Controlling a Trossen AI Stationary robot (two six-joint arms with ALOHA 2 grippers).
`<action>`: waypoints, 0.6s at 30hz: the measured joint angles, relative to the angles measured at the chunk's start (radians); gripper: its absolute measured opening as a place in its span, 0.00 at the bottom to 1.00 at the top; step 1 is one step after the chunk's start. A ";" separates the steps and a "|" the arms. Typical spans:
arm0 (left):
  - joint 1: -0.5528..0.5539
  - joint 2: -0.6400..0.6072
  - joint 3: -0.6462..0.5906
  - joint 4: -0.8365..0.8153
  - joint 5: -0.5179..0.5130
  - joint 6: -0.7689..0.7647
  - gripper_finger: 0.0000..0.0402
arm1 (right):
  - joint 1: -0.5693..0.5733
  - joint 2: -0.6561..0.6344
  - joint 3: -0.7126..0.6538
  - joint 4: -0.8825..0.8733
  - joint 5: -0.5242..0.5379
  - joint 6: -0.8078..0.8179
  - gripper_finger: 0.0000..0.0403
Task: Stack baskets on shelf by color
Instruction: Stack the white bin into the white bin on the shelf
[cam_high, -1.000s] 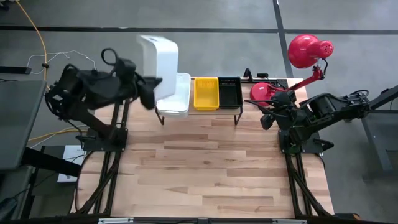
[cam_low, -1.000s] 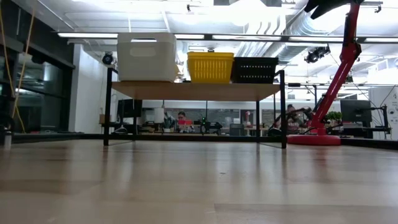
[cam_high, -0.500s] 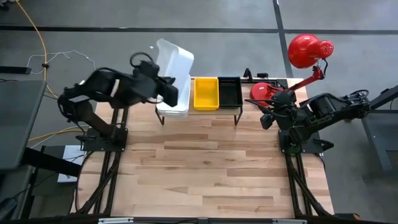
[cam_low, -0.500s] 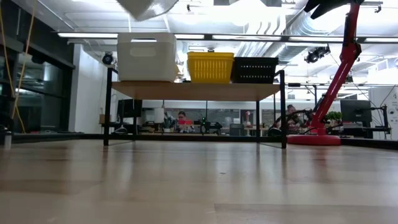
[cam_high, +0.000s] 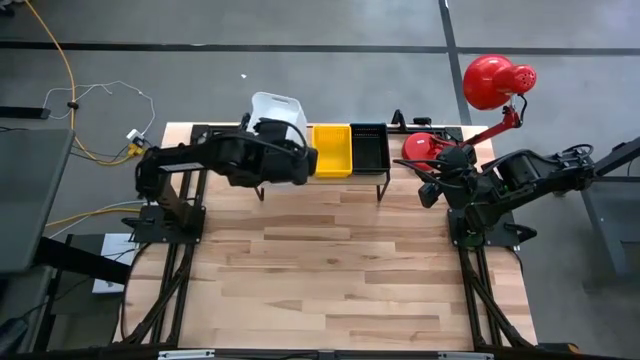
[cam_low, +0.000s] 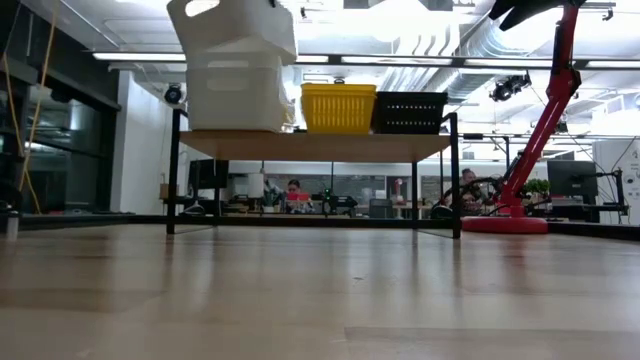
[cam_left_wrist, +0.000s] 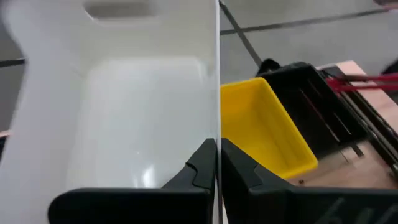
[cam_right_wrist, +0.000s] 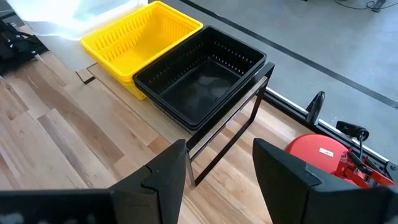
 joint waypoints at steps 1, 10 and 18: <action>0.007 0.002 0.000 0.000 -0.005 -0.007 0.00 | 0.000 0.000 0.000 0.000 0.000 0.000 0.43; 0.061 0.003 0.000 0.023 -0.030 -0.081 0.00 | 0.000 0.000 0.000 0.000 0.001 -0.019 0.43; 0.067 0.003 0.000 0.149 -0.067 -0.083 0.00 | 0.000 0.000 0.000 -0.002 0.012 -0.037 0.43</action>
